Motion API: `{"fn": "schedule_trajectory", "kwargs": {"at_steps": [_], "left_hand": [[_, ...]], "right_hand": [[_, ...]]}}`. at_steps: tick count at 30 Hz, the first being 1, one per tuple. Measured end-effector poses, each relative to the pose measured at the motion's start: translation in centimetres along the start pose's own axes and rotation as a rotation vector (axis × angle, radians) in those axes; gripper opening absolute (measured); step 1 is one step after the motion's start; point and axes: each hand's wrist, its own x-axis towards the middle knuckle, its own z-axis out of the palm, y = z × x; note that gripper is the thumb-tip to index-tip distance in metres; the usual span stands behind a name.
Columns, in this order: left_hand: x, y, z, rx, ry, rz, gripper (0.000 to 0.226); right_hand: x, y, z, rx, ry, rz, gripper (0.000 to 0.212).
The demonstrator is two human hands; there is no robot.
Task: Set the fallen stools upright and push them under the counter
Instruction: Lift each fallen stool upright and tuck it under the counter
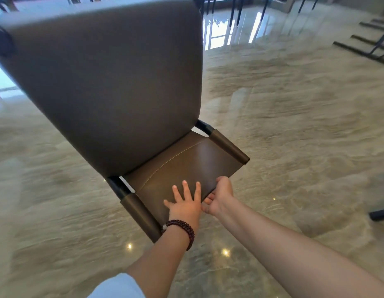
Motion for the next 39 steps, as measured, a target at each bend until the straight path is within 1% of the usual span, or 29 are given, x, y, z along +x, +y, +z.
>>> {"fn": "schedule_trajectory", "kwargs": {"at_steps": [2,5,6,10,13,17,23,25,28,32,36,37,39], "left_hand": [[-1.9,-0.8,-2.3,-0.045,-0.007,0.014,0.097],[-5.2,-2.9,-6.4,-0.077,-0.016,0.035,0.093],[-6.4,-3.7,-8.1,-0.088,-0.017,0.036,0.091],[-10.2,-6.3,-14.3,-0.08,-0.008,0.051,0.083],[-13.3,-8.6,-20.1,-0.048,0.006,0.047,0.078],[-16.7,-11.8,-27.7,-0.013,0.061,0.031,0.075],[-19.2,-16.6,-38.3,0.111,0.244,0.002,0.071],[-19.3,-17.9,-41.7,0.147,0.269,-0.016,0.068],[-19.3,-19.5,-46.5,0.125,0.28,-0.056,0.064],[-18.7,-21.5,-51.5,0.077,0.29,-0.062,0.062],[-17.9,-23.9,-55.9,0.072,0.325,-0.093,0.062],[-17.6,-24.5,-57.2,0.073,0.333,-0.1,0.063],[-17.1,-25.9,-59.6,0.09,0.348,-0.117,0.068]], "right_hand": [[-2.6,-0.4,1.2,-0.023,0.007,0.002,0.028],[-7.2,-1.0,3.5,-0.065,0.006,0.016,0.041],[-9.1,-1.3,4.6,-0.083,0.001,0.023,0.042],[-15.9,-2.9,8.5,-0.099,0.006,0.014,0.039],[-21.1,-4.2,12.0,-0.116,-0.028,-0.008,0.05],[-27.7,-6.7,17.2,-0.117,-0.08,-0.032,0.058],[-34.2,-10.8,25.6,-0.093,-0.162,-0.118,0.046],[-35.8,-12.2,28.2,-0.088,-0.187,-0.135,0.05],[-37.7,-14.3,31.9,-0.055,-0.236,-0.123,0.055],[-39.3,-16.6,36.3,0.008,-0.281,-0.114,0.049],[-39.7,-18.7,40.3,0.007,-0.358,-0.125,0.043],[-39.8,-19.3,41.3,-0.024,-0.39,-0.133,0.036],[-39.7,-20.5,43.8,-0.224,-0.388,-0.19,0.012]]}}
